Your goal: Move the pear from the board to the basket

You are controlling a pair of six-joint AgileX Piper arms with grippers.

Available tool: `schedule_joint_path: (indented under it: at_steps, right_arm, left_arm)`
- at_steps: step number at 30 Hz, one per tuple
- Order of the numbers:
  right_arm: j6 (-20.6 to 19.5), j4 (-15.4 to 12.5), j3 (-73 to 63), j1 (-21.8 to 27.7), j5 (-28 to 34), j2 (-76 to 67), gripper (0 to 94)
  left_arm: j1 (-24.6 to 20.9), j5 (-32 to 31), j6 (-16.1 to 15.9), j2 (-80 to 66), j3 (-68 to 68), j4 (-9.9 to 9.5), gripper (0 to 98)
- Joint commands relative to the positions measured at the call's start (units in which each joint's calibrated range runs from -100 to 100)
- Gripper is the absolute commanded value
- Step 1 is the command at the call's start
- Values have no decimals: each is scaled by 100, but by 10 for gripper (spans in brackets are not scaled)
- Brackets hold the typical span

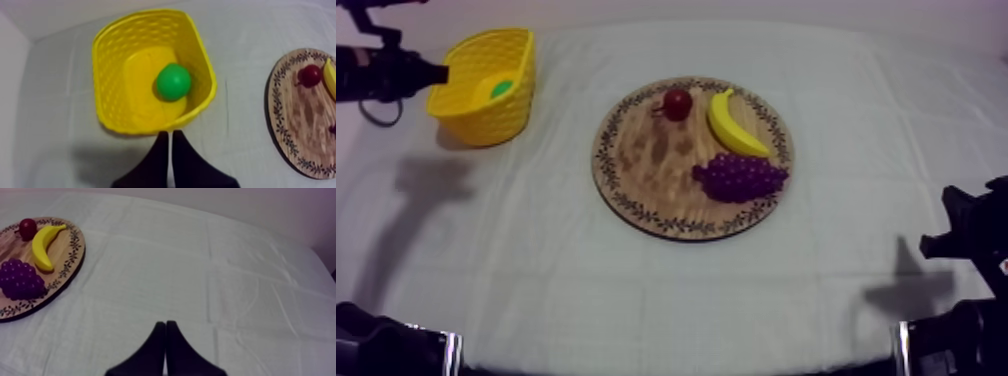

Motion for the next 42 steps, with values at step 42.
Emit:
schedule_joint_path:
  at_steps: [42]
  right_arm:
    - [2, 0, 4, -1, -3, -2, 3]
  left_arm:
    - [-299, -1147, 354, -7203, 5487, 1134, 0]
